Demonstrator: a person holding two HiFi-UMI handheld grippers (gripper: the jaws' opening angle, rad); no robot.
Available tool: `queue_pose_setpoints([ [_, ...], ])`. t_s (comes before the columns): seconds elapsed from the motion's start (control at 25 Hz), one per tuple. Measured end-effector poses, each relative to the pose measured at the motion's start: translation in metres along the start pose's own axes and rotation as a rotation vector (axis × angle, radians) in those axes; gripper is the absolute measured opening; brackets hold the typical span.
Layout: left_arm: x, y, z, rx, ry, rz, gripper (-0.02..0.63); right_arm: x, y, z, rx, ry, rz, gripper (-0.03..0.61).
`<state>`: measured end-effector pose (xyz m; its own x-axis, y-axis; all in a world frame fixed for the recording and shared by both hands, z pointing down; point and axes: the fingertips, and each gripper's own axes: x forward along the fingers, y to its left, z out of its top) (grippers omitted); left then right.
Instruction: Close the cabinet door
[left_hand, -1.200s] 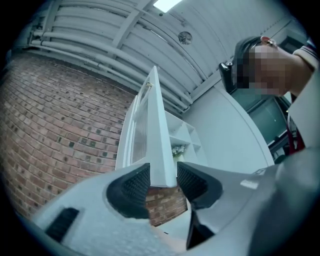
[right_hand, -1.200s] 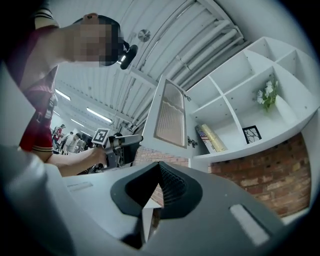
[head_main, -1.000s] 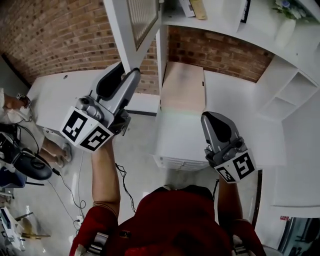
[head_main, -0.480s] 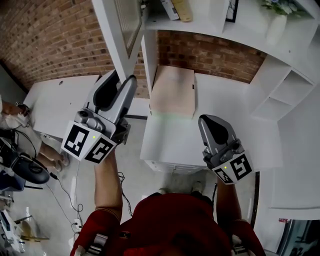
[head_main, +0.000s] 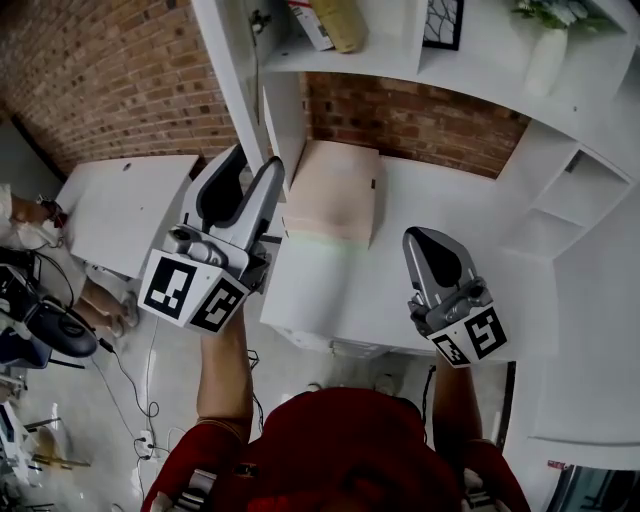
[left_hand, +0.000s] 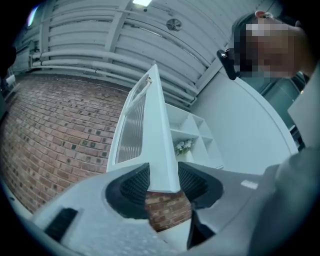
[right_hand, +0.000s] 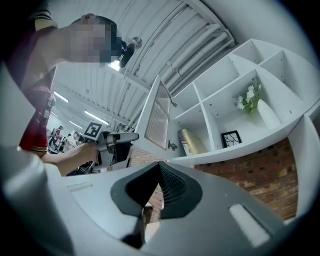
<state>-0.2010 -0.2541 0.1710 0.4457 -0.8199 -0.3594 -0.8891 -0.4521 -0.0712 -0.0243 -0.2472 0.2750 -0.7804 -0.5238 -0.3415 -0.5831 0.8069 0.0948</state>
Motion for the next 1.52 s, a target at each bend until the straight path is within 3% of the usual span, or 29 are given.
queue_pose_setpoints([
  [0.68, 0.091, -0.048, -0.027, 0.072, -0.014, 0.194, 0.209, -0.066, -0.102, 0.016, 0.003, 0.013, 0.041, 0.014],
  [0.88, 0.115, -0.051, -0.04, 0.037, -0.009, 0.183, 0.216, -0.08, -0.114, 0.014, -0.004, 0.021, 0.023, 0.014],
  [1.52, 0.186, -0.051, -0.07, 0.058, 0.023, 0.068, 0.199, -0.078, -0.141, 0.004, -0.033, 0.028, -0.121, 0.014],
])
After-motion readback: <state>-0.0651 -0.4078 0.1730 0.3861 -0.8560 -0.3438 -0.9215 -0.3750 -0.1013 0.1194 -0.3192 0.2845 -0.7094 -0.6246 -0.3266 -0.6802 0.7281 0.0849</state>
